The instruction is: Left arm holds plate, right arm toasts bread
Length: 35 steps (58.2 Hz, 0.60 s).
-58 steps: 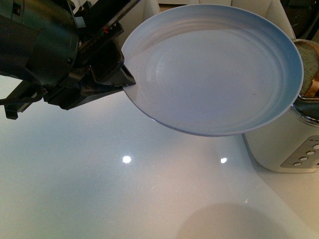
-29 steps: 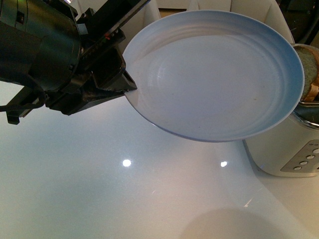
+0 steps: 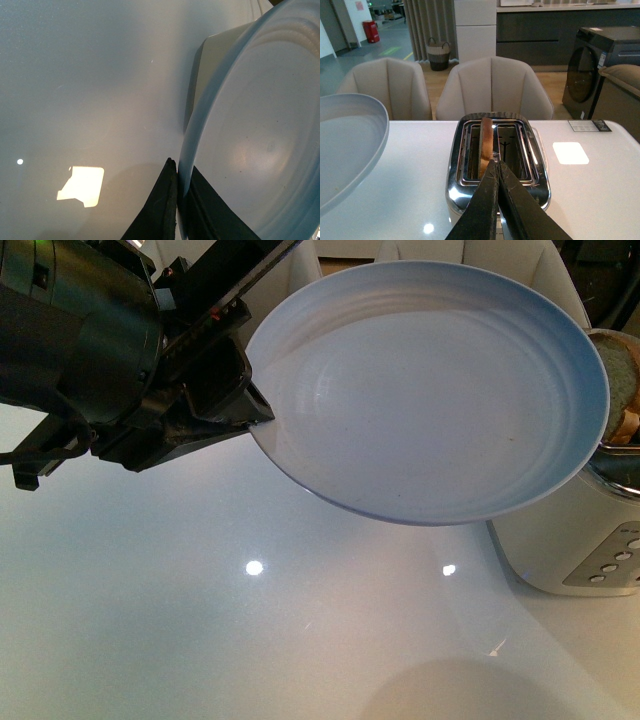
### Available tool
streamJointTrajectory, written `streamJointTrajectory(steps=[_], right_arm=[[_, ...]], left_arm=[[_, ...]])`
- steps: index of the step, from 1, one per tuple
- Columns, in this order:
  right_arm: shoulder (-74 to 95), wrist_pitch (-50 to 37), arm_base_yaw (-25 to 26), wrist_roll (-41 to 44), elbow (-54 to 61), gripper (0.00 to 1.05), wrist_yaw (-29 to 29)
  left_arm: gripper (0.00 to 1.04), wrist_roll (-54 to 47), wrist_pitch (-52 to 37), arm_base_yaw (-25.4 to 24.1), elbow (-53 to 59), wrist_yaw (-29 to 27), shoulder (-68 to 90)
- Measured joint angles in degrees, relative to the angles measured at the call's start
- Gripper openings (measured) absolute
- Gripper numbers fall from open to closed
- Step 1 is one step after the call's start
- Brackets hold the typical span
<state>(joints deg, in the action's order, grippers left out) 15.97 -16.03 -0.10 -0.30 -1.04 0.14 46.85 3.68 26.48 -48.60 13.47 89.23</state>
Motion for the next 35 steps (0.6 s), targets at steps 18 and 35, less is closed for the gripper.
streamJointTrajectory(steps=[18,35], right_arm=[[-5.0,5.0,0.0,0.0,0.0,0.02,0.0],[-15.4,15.8,0.0,0.0,0.0,0.02,-0.1]], left_arm=[[0.03,0.0,0.0,0.0,0.0,0.0,0.0],[0.03,0.0,0.0,0.0,0.0,0.0,0.0]])
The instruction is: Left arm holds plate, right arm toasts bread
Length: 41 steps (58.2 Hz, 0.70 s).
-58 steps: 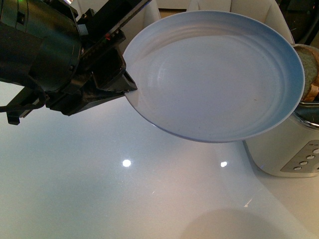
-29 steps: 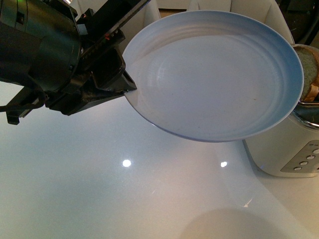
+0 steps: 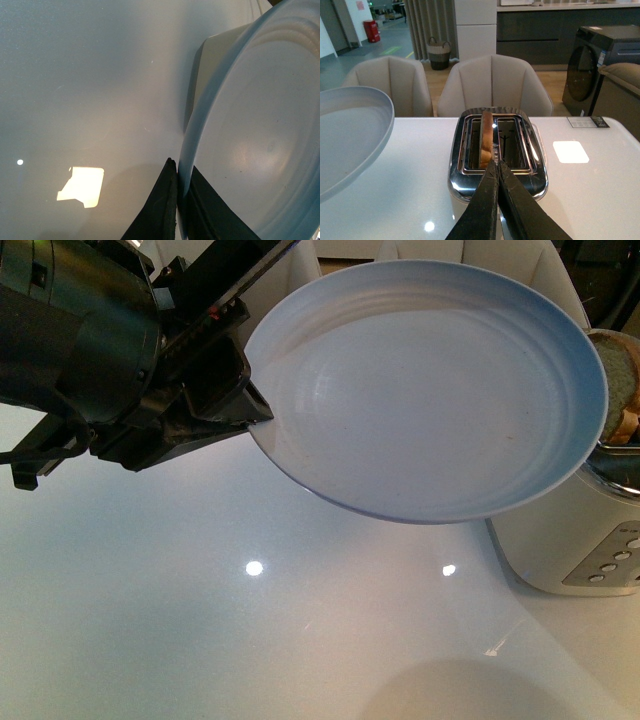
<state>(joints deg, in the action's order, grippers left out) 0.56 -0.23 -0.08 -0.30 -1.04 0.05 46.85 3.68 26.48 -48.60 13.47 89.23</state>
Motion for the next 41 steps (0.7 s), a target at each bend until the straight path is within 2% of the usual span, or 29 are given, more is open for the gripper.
streamJointTrajectory(steps=[41], right_arm=[[-0.2,0.1,0.0,0.0,0.0,0.02,0.0]], left_arm=[[0.03,0.0,0.0,0.0,0.0,0.0,0.0]])
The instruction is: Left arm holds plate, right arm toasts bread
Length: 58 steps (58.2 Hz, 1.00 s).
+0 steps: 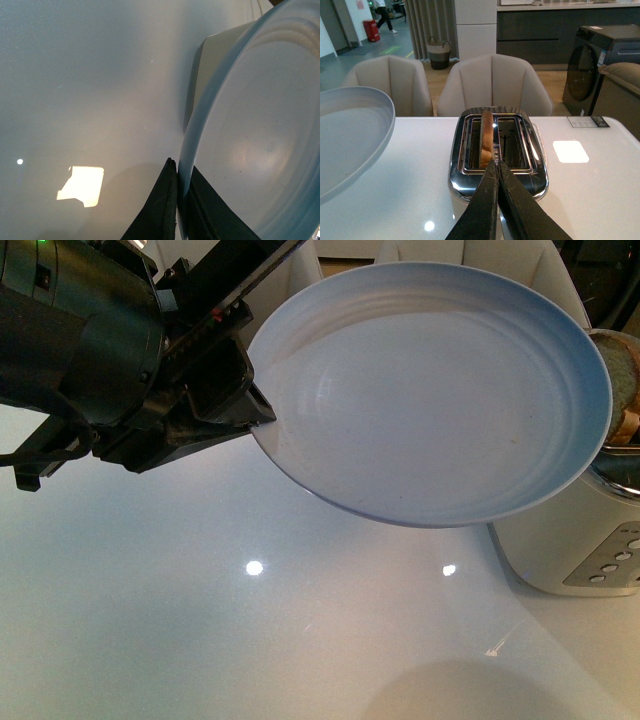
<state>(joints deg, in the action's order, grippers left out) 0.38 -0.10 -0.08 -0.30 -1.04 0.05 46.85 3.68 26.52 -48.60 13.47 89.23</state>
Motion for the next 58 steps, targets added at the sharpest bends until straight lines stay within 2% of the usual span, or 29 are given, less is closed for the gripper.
streamJointTrajectory(steps=[2,11,20,23,26,35,47,58], right_arm=[[0.0,0.0,0.0,0.0,0.0,0.02,0.0],[0.0,0.0,0.0,0.1,0.0,0.37,0.0],[0.0,0.0,0.0,0.1,0.0,0.60,0.0],[0.0,0.0,0.0,0.1,0.0,0.68,0.0],[0.0,0.0,0.0,0.1,0.0,0.75,0.0],[0.0,0.0,0.0,0.1,0.0,0.97,0.0],[0.0,0.0,0.0,0.1,0.0,0.96,0.0],[0.0,0.0,0.0,0.1,0.0,0.96,0.0]], left_arm=[[0.03,0.0,0.0,0.0,0.0,0.0,0.0],[0.03,0.0,0.0,0.0,0.0,0.0,0.0],[0.03,0.0,0.0,0.0,0.0,0.0,0.0],[0.03,0.9,-1.6,0.4,0.4,-3.1,-0.1],[0.03,1.9,-4.5,1.0,0.9,-9.7,-0.1],[0.03,2.8,-5.2,0.8,0.9,-11.6,-0.4],[0.03,2.7,-5.4,-2.3,0.9,-7.4,-0.3],[0.03,-1.8,-8.5,-10.8,0.8,-3.1,3.3]])
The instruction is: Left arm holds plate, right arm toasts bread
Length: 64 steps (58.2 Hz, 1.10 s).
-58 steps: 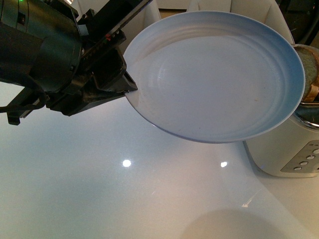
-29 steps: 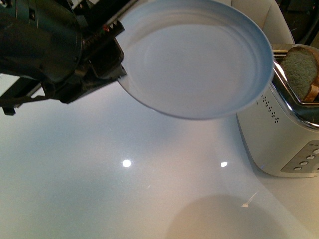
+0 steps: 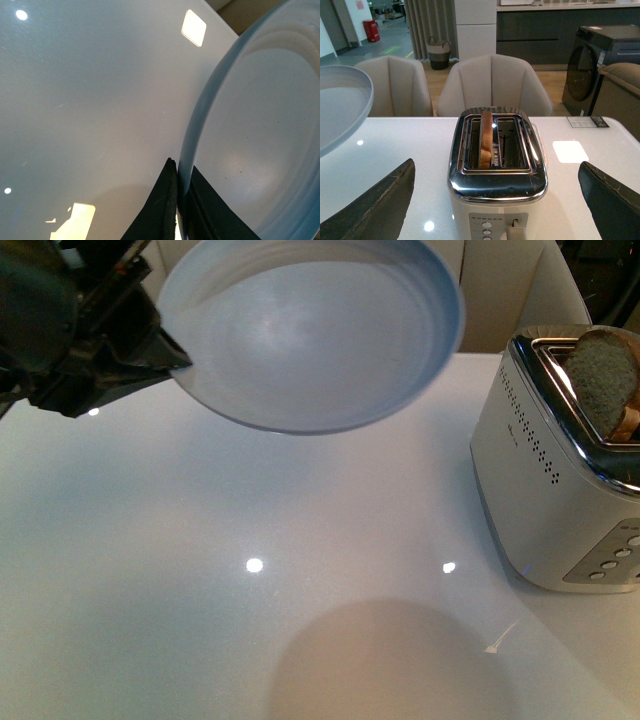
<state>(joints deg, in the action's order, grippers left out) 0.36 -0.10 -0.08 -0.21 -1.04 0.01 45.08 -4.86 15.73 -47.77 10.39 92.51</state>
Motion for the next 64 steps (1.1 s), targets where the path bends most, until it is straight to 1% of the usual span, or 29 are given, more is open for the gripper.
streamJointTrajectory(steps=[6,7,8,9,12,13,17,20,25,32,46,64], right_arm=[[0.0,0.0,0.0,0.0,0.0,0.96,0.0],[0.0,0.0,0.0,0.0,0.0,0.96,0.0],[0.0,0.0,0.0,0.0,0.0,0.96,0.0],[0.0,0.0,0.0,0.0,0.0,0.96,0.0],[0.0,0.0,0.0,0.0,0.0,0.96,0.0],[0.0,0.0,0.0,0.0,0.0,0.96,0.0],[0.0,0.0,0.0,0.0,0.0,0.96,0.0],[0.0,0.0,0.0,0.0,0.0,0.96,0.0],[0.0,0.0,0.0,0.0,0.0,0.96,0.0],[0.0,0.0,0.0,0.0,0.0,0.96,0.0],[0.0,0.0,0.0,0.0,0.0,0.96,0.0],[0.0,0.0,0.0,0.0,0.0,0.96,0.0]], left_arm=[[0.03,-3.7,-3.0,-5.4,0.0,2.3,4.5],[0.03,-4.5,-3.6,-6.9,0.0,2.6,6.0],[0.03,-5.0,-3.7,-7.2,0.0,2.7,6.4],[0.03,-6.2,-4.5,-9.3,0.0,3.2,8.8],[0.03,-8.2,-5.6,-12.4,0.0,3.5,12.6],[0.03,-9.4,-6.7,-14.2,0.0,3.6,15.0],[0.03,-12.0,-9.2,-18.0,0.0,4.6,20.3],[0.03,-12.9,-10.6,-19.5,0.0,5.3,22.6],[0.03,-14.3,-13.0,-21.1,0.0,6.4,25.6],[0.03,-15.9,-15.1,-21.9,-0.1,7.4,29.5],[0.03,-16.9,-17.5,-22.4,-1.0,7.2,37.0],[0.03,-16.7,-19.7,-22.5,-1.6,7.6,40.6]])
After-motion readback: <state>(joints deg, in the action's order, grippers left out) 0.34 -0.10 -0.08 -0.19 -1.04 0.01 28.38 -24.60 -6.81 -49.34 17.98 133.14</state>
